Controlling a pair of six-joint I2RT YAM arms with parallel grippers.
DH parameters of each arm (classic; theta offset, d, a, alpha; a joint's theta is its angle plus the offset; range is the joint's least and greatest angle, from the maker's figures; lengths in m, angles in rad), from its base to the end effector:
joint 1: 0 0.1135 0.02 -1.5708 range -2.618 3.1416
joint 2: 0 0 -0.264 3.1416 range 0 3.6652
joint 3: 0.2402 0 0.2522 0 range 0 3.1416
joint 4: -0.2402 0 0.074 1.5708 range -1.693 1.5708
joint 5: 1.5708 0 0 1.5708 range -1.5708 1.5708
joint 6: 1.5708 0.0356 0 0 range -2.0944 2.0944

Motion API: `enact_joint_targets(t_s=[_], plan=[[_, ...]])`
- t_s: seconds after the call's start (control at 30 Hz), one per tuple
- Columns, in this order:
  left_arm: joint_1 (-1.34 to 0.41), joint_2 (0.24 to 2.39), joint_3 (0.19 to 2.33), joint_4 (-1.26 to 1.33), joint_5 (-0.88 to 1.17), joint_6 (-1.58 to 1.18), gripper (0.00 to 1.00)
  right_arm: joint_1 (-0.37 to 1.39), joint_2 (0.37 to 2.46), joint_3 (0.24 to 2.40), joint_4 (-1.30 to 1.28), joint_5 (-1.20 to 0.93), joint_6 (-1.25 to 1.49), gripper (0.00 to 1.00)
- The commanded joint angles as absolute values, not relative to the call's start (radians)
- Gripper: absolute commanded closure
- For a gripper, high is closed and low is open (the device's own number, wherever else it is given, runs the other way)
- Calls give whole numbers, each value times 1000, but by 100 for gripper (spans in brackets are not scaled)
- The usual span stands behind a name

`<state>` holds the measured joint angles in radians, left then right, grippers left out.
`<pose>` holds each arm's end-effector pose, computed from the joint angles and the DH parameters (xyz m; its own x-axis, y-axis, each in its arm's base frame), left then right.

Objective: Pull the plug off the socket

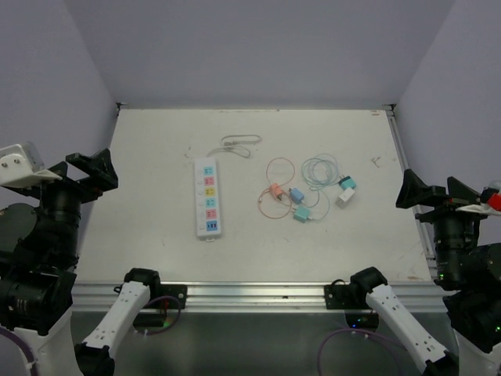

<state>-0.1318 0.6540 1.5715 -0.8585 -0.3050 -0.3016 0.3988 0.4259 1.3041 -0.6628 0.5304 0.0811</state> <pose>0.0207 0.0080 0.5115 0.1069 -0.3000 -0.9479 -0.1467 0.9382 -0.3134 -0.0003 -0.0197 0.4718 0.2061 0.1627 -0.9649 0.1041 0.9768 0.1869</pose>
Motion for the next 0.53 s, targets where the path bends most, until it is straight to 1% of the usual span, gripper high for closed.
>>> enact_joint_targets(t_s=[0.0,0.5], plan=[[-141,646,1554,-853,-319,-275,0,399,440,1276,-575,471,54,1],[-141,630,1514,-830,-328,-273,0,400,440,1244,-549,463,31,1]])
